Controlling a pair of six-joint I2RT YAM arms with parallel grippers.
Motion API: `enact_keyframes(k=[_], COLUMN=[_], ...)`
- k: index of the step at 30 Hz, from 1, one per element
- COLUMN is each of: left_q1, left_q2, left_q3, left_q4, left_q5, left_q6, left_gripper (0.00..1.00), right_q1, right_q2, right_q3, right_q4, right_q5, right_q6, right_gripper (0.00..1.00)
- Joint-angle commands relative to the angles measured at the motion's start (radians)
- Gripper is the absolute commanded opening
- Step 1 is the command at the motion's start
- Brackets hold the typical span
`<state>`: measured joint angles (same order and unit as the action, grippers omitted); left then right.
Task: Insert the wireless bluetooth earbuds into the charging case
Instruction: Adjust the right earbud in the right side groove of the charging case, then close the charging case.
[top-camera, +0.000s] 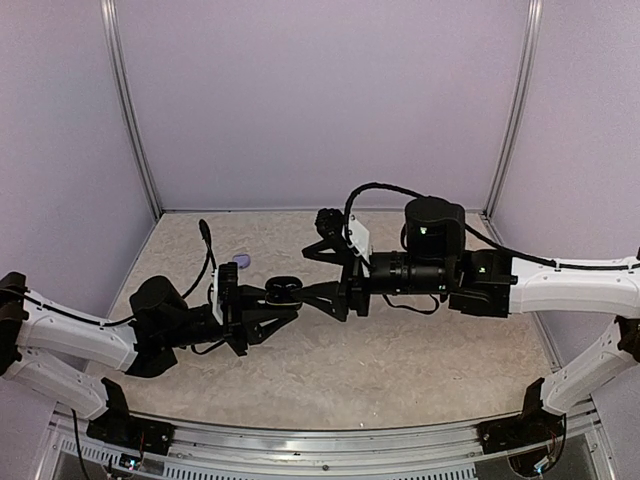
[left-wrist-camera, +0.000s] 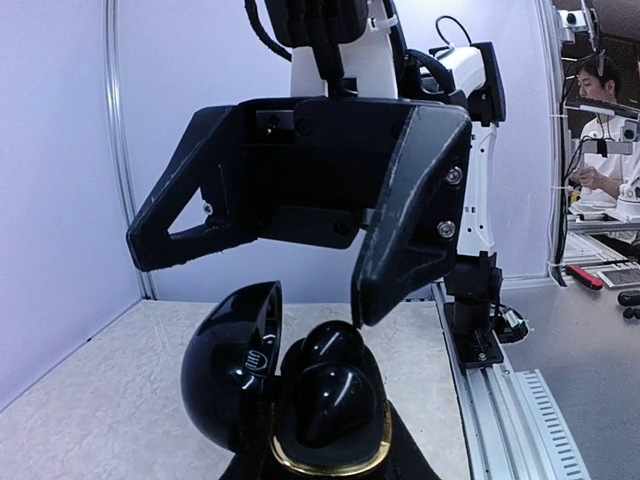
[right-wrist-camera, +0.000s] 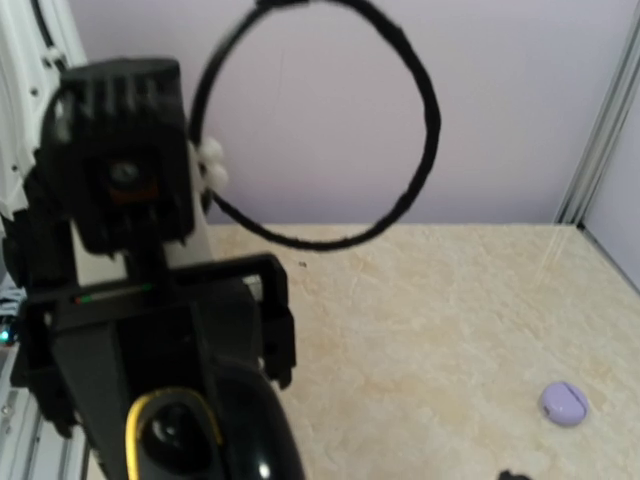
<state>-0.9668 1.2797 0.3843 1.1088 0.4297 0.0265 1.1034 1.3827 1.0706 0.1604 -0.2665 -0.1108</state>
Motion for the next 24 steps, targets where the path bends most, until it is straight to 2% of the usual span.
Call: enact_keyframes(k=[1, 7, 16, 24], left_q1=[-0.007, -0.01, 0.005, 0.004], left_q2=[-0.022, -0.022, -0.014, -0.017], left_q3=[0.025, 0.025, 0.026, 0.037], left_q4=[-0.004, -0.004, 0.003, -0.009], left_q5=[0.008, 0.015, 0.034, 0.039], left_q6=[0.013, 0.015, -0.022, -0.022], left_gripper=[0.0, 0.0, 0.0, 0.0], right_q1=[-0.013, -0.022, -0.022, -0.023], right_q2=[0.029, 0.044, -0.005, 0.024], right_q3=[0.025, 0.021, -0.014, 0.014], right_q4=[-0.033, -0.037, 0.011, -0.019], right_q5=[0.026, 0.011, -0.208, -0.265], right_q6=[0.009, 0.014, -0.018, -0.026], right_gripper=[0.75, 0.73, 0.73, 0.72])
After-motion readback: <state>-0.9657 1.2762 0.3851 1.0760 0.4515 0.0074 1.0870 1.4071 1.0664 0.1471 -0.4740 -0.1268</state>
